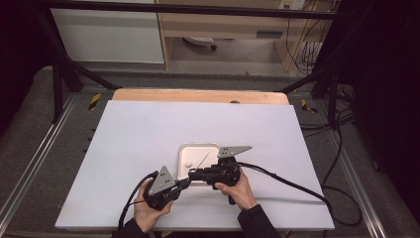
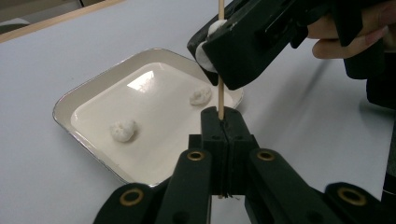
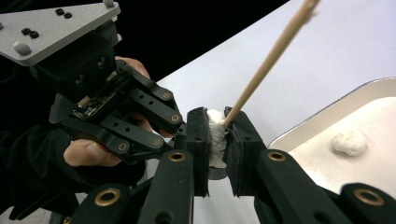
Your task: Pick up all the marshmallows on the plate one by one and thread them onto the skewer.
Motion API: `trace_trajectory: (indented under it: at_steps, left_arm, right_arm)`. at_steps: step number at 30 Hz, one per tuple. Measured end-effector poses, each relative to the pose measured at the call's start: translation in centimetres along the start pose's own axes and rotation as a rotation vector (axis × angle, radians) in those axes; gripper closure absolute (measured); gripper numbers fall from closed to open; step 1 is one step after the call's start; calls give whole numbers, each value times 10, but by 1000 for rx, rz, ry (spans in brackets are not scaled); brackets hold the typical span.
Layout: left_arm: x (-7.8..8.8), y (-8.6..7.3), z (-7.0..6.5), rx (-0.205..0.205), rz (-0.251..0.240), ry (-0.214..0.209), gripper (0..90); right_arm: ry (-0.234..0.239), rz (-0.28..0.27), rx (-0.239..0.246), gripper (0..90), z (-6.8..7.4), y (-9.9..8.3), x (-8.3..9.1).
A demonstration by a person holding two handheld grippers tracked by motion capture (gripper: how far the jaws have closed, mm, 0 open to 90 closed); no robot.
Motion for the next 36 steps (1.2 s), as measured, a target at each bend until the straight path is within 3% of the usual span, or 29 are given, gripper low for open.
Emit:
trace_trajectory:
  at_steps: [2,4,7,10,15,20,30,34,36]
  left_arm:
    - [1,0,1,1,-5,2,890]
    - [2,-1,1,6,-12,2,889]
    - [3,-1,3,3,-12,4,890]
    - [3,-3,5,9,-7,11,889]
    - [7,-6,8,13,-4,20,889]
    - [12,-9,12,29,-6,23,888]
    - [21,-15,21,59,1,26,888]
    - [21,-17,23,69,8,28,888]
    - [22,-18,24,71,10,29,888]
  right_arm:
    - [-6,-6,1,740,1,1,1]
    - [-15,-16,2,628,2,2,3]
    - [-88,-31,34,479,2,3,6]
    - [-116,-51,70,352,2,4,9]
    - [-171,-44,119,192,0,2,12]
    - [-220,-34,110,103,-7,0,19]
    - [-349,64,140,72,-21,-4,31]
    - [-390,81,154,112,-27,-2,30]
    - [-402,79,158,173,-31,-2,27]
Point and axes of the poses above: each handheld gripper's, and its own axes: x roughly backward along the jaws, y roughly out of its top, z roughly to its left, the point moved 1 cm from there along -x, roughly forward along the jaws, and after that the axes turned 9 degrees about -x, right-handed, at the moved point
